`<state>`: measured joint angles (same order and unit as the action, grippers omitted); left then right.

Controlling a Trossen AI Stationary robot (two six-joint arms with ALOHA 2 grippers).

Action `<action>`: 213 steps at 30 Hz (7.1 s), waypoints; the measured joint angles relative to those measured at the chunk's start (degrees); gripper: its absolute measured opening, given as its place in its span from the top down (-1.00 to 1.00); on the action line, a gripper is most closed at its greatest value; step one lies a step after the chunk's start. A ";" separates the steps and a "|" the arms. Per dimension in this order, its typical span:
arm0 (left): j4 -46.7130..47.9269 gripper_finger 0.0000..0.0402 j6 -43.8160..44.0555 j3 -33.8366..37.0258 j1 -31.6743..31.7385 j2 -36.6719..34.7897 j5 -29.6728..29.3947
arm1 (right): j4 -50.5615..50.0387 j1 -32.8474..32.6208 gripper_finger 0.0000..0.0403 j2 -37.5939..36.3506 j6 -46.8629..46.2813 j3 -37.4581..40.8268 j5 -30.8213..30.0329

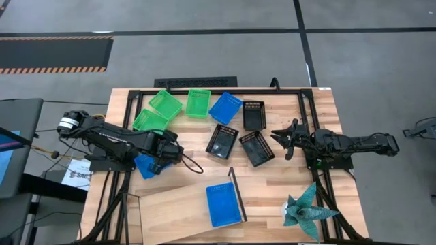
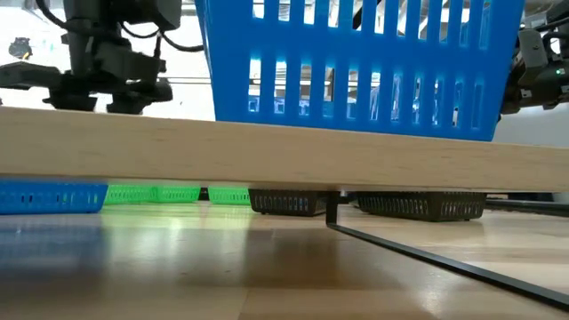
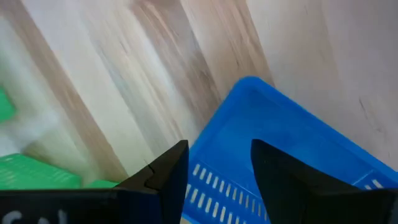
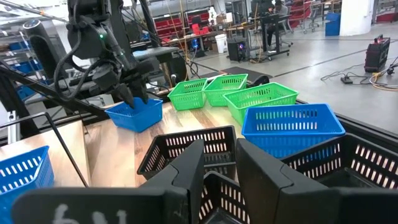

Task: Stack baskets on shelf by color
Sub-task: Stack the bottom blue basket on top of the blue basket

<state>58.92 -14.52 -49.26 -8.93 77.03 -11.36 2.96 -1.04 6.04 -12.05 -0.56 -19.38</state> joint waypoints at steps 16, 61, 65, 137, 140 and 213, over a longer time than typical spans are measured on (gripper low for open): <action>-2.55 0.23 -8.91 1.91 4.87 0.00 -0.51 | -0.01 -0.01 0.41 0.00 0.00 0.00 0.00; -1.86 0.97 -7.37 0.53 7.15 7.91 3.42 | -0.01 -0.02 0.41 -0.02 -0.02 0.00 0.00; -0.34 0.99 -0.86 -1.69 7.10 7.98 -0.25 | -0.02 -0.02 0.41 0.00 -0.02 0.00 0.02; -13.16 1.00 36.17 -40.96 -8.89 22.84 10.58 | 0.05 -0.04 0.41 1.35 -0.10 0.03 0.07; -13.11 1.00 36.34 -41.02 -8.76 23.38 11.17 | -0.12 -0.04 0.41 1.90 -0.11 0.02 0.11; -16.02 1.00 35.14 -40.41 -1.83 25.33 27.26 | 0.00 0.01 0.41 1.82 -0.04 0.02 0.00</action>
<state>42.89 20.62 -89.67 -10.76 102.37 15.90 2.96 -1.04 7.86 -12.10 -0.54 -19.38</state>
